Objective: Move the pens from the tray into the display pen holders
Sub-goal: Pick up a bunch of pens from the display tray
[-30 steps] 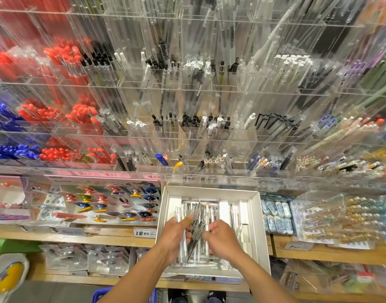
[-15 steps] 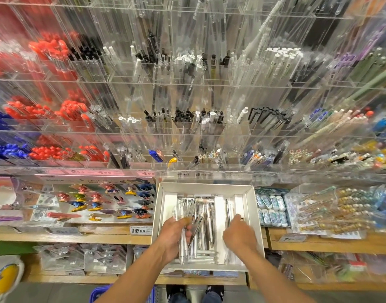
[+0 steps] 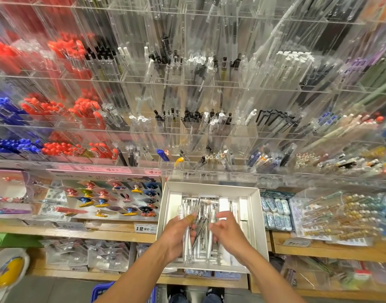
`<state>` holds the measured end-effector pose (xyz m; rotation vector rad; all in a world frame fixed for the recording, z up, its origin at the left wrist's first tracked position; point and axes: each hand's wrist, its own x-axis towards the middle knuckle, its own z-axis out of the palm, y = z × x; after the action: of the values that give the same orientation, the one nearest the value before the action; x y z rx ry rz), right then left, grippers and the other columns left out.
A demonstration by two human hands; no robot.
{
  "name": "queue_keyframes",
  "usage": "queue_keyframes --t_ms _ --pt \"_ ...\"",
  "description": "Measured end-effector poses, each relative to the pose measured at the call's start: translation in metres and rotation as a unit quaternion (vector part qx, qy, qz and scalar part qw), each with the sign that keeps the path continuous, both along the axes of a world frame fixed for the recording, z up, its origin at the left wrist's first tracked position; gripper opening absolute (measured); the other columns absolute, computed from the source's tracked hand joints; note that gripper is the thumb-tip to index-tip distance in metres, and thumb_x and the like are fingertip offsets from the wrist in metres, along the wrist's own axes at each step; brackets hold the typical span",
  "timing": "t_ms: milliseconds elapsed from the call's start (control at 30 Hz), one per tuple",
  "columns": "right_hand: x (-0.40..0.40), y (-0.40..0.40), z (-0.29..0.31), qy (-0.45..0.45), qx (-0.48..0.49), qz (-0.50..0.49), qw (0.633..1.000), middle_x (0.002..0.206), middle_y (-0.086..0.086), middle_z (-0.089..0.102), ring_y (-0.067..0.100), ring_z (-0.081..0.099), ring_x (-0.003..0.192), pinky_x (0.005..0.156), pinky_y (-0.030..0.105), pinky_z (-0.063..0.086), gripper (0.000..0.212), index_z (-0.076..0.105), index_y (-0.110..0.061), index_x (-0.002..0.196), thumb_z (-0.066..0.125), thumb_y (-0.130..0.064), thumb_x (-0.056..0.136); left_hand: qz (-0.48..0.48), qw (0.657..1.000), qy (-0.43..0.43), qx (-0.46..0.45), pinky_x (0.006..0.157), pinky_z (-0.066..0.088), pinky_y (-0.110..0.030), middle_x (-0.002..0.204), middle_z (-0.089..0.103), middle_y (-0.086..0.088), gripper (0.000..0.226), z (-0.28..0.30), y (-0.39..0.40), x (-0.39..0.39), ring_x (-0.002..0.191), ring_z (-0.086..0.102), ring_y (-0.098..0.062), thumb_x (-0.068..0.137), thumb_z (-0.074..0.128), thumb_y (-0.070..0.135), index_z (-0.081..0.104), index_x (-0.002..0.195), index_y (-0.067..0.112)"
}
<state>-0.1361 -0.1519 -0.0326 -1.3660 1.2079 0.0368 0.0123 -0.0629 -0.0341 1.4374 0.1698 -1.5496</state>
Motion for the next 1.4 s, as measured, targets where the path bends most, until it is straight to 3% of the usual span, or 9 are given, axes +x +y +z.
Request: queue_keyframes --t_ms 133,233,367,500,733,833,1000,1200,1400 --pt "0.020 0.016 0.011 -0.039 -0.023 0.046 0.998 0.090 -0.001 0.066 0.005 0.065 0.072 0.063 0.018 0.051 0.019 0.052 -0.021 0.102 0.065 -0.030 0.091 -0.043 0.996 0.043 -0.066 0.087 0.057 -0.050 0.107 0.070 -0.028 0.051 0.002 -0.003 -0.006 0.092 0.066 -0.037 0.090 0.069 0.036 0.065 0.117 -0.007" --pt "0.023 0.019 0.008 -0.051 -0.047 0.022 0.997 0.077 0.000 0.068 0.002 0.064 0.061 0.058 0.016 0.050 0.022 0.059 -0.016 0.089 0.076 -0.027 0.082 -0.030 0.997 0.042 -0.061 0.076 0.060 -0.037 0.110 0.071 -0.025 0.048 0.001 -0.003 -0.008 0.098 0.072 -0.032 0.086 0.070 0.029 0.063 0.116 -0.008" --pt "0.019 -0.009 -0.005 -0.061 0.005 0.033 0.998 0.078 0.002 0.072 0.012 0.070 0.068 0.064 0.023 0.056 0.019 0.064 -0.019 0.095 0.072 -0.033 0.085 0.004 0.997 0.068 -0.048 0.063 0.059 -0.036 0.093 0.074 -0.019 0.033 0.003 0.000 -0.002 0.070 0.070 -0.026 0.091 0.065 0.019 0.066 0.115 -0.003" --pt "0.029 -0.042 -0.035 0.090 -0.083 -0.186 0.975 0.081 -0.005 0.060 0.011 0.059 0.067 0.054 0.023 0.042 0.021 0.054 -0.018 0.107 0.065 -0.025 0.091 0.076 0.993 0.080 -0.038 0.052 0.055 -0.030 0.072 0.064 -0.010 0.027 -0.003 0.004 0.007 0.056 0.059 -0.018 0.093 0.061 0.012 0.061 0.116 -0.001" --pt "0.047 -0.042 -0.061 0.061 -0.063 -0.166 0.982 0.091 -0.001 0.066 0.016 0.068 0.070 0.056 0.028 0.051 0.010 0.061 -0.022 0.093 0.057 -0.013 0.094 0.084 0.988 0.106 -0.072 0.055 0.056 -0.031 0.080 0.065 -0.013 0.022 -0.009 0.003 0.008 0.060 0.060 -0.021 0.094 0.060 0.017 0.061 0.111 0.004" --pt "0.041 -0.045 -0.050 0.040 -0.094 -0.143 0.984 0.096 0.003 0.066 0.024 0.069 0.080 0.072 0.035 0.055 0.013 0.060 -0.020 0.091 0.055 -0.009 0.095 0.093 0.988 0.104 -0.070 0.057 0.056 -0.030 0.080 0.067 -0.012 0.031 -0.011 0.004 0.012 0.060 0.060 -0.019 0.088 0.063 0.022 0.060 0.114 0.005" --pt "0.017 -0.062 0.000 -0.027 -0.229 -0.019 0.973 0.081 -0.011 0.061 -0.001 0.057 0.070 0.061 0.012 0.044 0.005 0.063 -0.022 0.093 0.059 -0.019 0.095 0.079 0.994 0.066 -0.045 0.056 0.055 -0.031 0.083 0.069 -0.010 0.045 -0.010 -0.001 0.022 0.059 0.060 -0.017 0.077 0.074 0.027 0.062 0.114 0.004" --pt "0.023 -0.071 0.044 -0.104 -0.089 0.106 0.985 0.069 -0.006 0.060 0.001 0.056 0.056 0.058 0.017 0.046 0.009 0.065 -0.018 0.088 0.063 -0.025 0.094 0.046 0.994 0.060 -0.084 0.066 0.053 -0.034 0.083 0.066 -0.009 0.055 -0.005 -0.006 0.021 0.066 0.059 -0.019 0.074 0.080 0.027 0.058 0.118 0.001" --pt "0.040 -0.047 0.023 -0.166 0.004 0.056 0.985 0.063 -0.004 0.062 0.009 0.057 0.056 0.056 0.023 0.047 0.008 0.066 -0.012 0.094 0.064 -0.020 0.093 -0.112 0.980 0.048 -0.159 0.068 0.055 -0.031 0.084 0.064 -0.009 0.048 0.003 -0.004 0.004 0.069 0.059 -0.018 0.075 0.084 0.028 0.062 0.109 0.004"
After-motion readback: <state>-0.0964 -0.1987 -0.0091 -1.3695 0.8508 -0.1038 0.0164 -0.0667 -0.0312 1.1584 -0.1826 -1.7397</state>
